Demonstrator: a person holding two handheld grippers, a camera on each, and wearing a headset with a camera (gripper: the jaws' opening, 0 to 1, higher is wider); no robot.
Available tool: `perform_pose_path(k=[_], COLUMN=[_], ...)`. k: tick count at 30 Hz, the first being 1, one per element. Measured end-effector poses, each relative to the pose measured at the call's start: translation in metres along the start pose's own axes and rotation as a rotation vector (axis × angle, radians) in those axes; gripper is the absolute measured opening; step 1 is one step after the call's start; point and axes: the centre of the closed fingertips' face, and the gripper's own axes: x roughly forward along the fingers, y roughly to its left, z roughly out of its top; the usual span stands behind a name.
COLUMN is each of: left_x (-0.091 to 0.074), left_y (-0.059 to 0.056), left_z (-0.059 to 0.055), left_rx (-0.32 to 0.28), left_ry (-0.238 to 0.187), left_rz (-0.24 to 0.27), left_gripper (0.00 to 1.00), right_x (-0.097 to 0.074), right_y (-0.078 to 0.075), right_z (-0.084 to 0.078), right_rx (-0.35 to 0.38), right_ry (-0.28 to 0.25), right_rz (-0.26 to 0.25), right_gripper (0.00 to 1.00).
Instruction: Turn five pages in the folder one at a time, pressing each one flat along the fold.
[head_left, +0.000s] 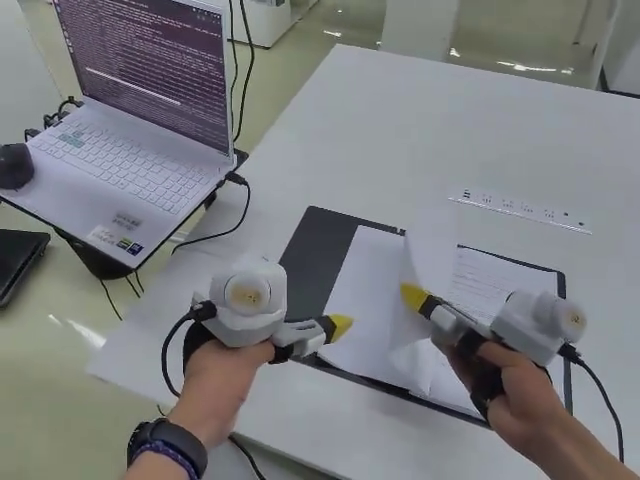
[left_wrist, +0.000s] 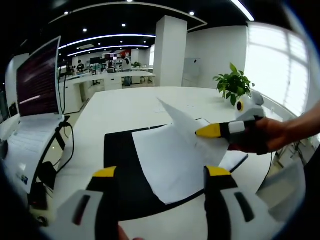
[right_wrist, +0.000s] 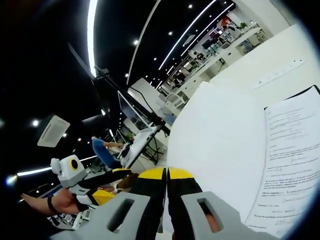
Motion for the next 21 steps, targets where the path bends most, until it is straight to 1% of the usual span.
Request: perform_pose_path(k=[4,9,11,13,14,21], left_x=[-0.004,-0.011,-0.013,-0.014,-0.015,-0.02], left_y=[0.005,0.009,0.011,0.013,0.014,0.02], left_z=[-0.003,-0.003,-0.003,-0.003,-0.003,-0.004], left_rx=[-0.007,-0.013,-0.016,-0.02,-0.02,-0.027], left_ry=[0.002,-0.002,-0.003,-0.005,-0.006,-0.009], left_rz=[0.006,0.012,0.014,0.016,0.018,0.026], left_gripper=[0.69,0.69,0.68,0.68,0.68,0.68], right_x=[0.01,0.022,0.028,0.032,0.035,0.047], right_y=[0.001,-0.001,-0.005,-0.005,-0.009,-0.019], right_z=[-0.01,-0.022,-0.029,-0.033,-0.035,-0.05], right_rx=[0.006,0.028,0.038,0.043,0.047,0.073], right_ry=[0.027,0.049,0.062,0.071,0.077,0.102], right_rz=[-0.001,-0.011,-0.02,-0.026,-0.031,-0.056], right_gripper=[0.0,0.0,0.0,0.0,0.0,0.0])
